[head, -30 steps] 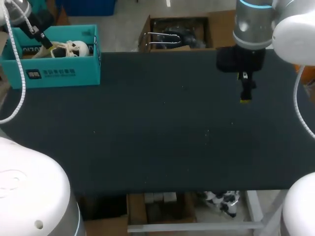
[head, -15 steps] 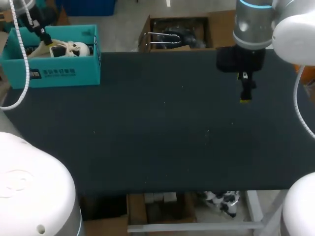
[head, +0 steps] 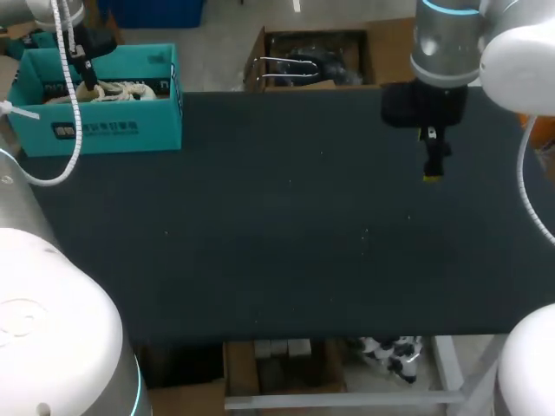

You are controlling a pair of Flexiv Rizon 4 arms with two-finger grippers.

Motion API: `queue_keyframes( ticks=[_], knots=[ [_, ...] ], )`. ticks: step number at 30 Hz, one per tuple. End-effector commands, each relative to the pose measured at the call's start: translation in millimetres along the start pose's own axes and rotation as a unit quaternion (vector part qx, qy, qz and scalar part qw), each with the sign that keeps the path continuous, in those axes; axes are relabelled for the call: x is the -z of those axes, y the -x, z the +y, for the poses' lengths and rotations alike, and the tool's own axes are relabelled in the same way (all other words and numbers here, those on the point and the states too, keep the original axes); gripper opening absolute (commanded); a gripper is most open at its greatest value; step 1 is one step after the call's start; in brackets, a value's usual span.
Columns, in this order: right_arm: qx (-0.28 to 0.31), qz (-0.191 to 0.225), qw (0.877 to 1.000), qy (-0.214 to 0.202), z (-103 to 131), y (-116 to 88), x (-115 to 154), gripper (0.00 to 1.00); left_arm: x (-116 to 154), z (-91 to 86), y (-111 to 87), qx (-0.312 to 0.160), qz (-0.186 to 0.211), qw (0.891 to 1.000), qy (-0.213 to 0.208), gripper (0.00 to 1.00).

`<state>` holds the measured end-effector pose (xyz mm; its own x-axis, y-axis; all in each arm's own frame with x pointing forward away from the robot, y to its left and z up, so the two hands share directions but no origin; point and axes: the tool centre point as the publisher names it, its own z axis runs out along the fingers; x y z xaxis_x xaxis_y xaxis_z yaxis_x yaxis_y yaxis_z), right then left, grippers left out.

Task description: Open the shoe tongue, take the insole out of the shoe, put the insole back into the shoe, and pack the shoe into the shoebox

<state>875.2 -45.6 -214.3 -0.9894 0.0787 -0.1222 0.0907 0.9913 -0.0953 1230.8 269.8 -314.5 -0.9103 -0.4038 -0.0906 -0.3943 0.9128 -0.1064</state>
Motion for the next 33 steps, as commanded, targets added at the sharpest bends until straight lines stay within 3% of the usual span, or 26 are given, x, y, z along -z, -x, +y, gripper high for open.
queue_keyframes(
  ticks=[1,2,3,9,17,26,33],
  knots=[
    [0.000,0.000,1.000,-0.001,0,0,0,1.00,-1,4.3,15.2,0.016,0.077,0.997,-0.024,0.54],
    [0.000,0.000,1.000,-0.001,0,0,0,1.00,5,6.6,13.7,0.021,0.072,0.997,-0.031,0.94],
    [0.000,0.000,1.000,-0.001,0,0,0,1.00,10,8.2,13.7,0.024,0.068,0.997,-0.036,1.00],
    [0.000,0.000,1.000,-0.001,0,0,0,1.00,44,13.7,6.6,0.033,0.044,0.997,-0.061,1.00],
    [0.000,0.000,1.000,-0.001,0,0,0,1.00,91,12.3,-20.7,0.029,0.032,0.995,-0.092,1.00],
    [0.000,0.000,1.000,-0.001,0,0,0,1.00,121,10.9,-70.4,0.017,0.047,0.998,-0.046,1.00],
    [0.000,0.000,1.000,-0.001,0,0,0,1.00,132,14.8,-117.0,0.024,0.010,0.999,-0.029,1.00]
  ],
)
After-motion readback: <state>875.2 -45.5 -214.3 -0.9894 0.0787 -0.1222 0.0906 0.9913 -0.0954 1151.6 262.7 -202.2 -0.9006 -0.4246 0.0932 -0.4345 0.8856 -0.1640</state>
